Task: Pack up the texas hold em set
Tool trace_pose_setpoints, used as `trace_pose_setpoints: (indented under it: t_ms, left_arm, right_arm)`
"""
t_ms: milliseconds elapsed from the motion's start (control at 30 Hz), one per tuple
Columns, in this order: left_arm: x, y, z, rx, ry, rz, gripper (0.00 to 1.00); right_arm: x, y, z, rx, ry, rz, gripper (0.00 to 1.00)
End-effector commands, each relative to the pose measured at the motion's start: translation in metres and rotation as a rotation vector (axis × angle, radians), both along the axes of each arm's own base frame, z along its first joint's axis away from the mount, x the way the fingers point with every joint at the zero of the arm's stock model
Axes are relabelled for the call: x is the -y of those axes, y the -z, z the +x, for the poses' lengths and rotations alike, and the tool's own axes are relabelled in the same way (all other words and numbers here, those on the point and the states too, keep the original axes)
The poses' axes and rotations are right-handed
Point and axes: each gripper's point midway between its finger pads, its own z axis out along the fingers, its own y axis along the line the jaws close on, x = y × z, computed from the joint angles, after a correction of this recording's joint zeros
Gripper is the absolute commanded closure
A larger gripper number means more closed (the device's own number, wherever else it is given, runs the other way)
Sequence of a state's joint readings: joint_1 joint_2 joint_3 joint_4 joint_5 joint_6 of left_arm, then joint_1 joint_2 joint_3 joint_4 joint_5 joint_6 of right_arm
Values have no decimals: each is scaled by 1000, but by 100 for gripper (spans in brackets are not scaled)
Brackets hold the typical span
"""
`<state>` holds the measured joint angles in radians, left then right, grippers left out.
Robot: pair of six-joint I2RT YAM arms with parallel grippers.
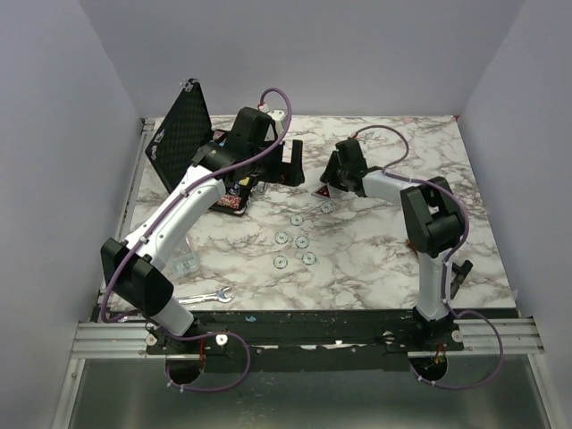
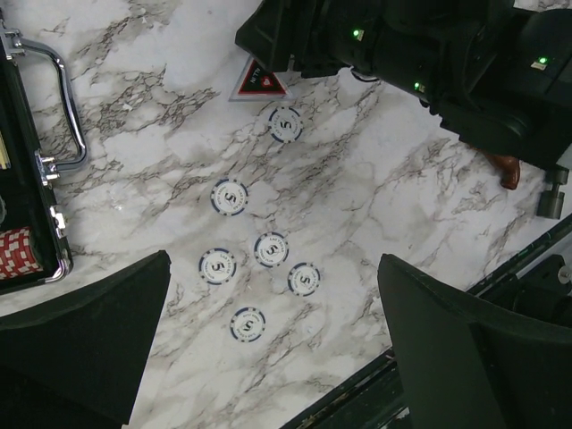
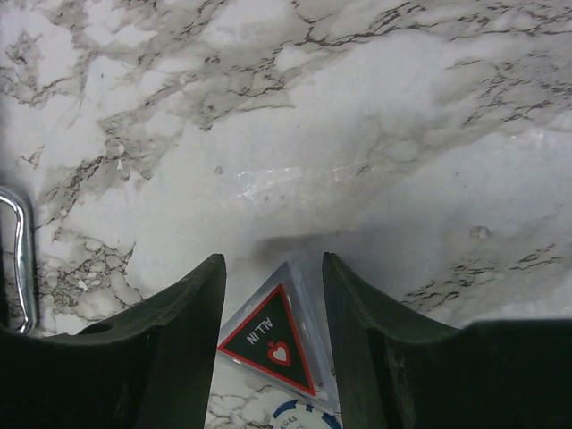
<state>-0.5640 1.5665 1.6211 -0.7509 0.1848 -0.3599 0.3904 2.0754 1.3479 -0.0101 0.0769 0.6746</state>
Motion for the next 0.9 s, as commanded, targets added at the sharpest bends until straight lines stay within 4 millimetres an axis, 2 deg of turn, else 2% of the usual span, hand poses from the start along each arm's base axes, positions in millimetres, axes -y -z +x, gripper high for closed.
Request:
trace_pose_setpoints:
  t_ms: [0, 67, 100, 200, 433, 700, 867]
  left_arm:
    - [-10, -13, -2, 40, -24, 14, 2]
    - [-13, -16, -1, 57, -34, 23, 2]
    - [-15, -16, -1, 62, -40, 28, 2]
    - [-19, -16, 2, 72, -56, 46, 2]
    - [-22, -11, 5, 71, -75, 60, 2]
    - [-24, -3, 10, 54, -86, 73, 2]
    - [-21, 5, 12, 37, -85, 79, 2]
  right_arm:
    - [3, 30, -23, -58, -8, -210, 50]
    - [0, 34, -27, -52, -20, -249, 51]
    - [-1, 35, -29, -54, -23, -260, 56]
    - [-2, 41, -37, -65, -38, -291, 62]
    - [-10, 51, -69, -70, -111, -360, 66]
    - [-18, 56, -118, -115, -171, -263, 69]
    - [-26, 49, -151, -155, -187, -128, 69]
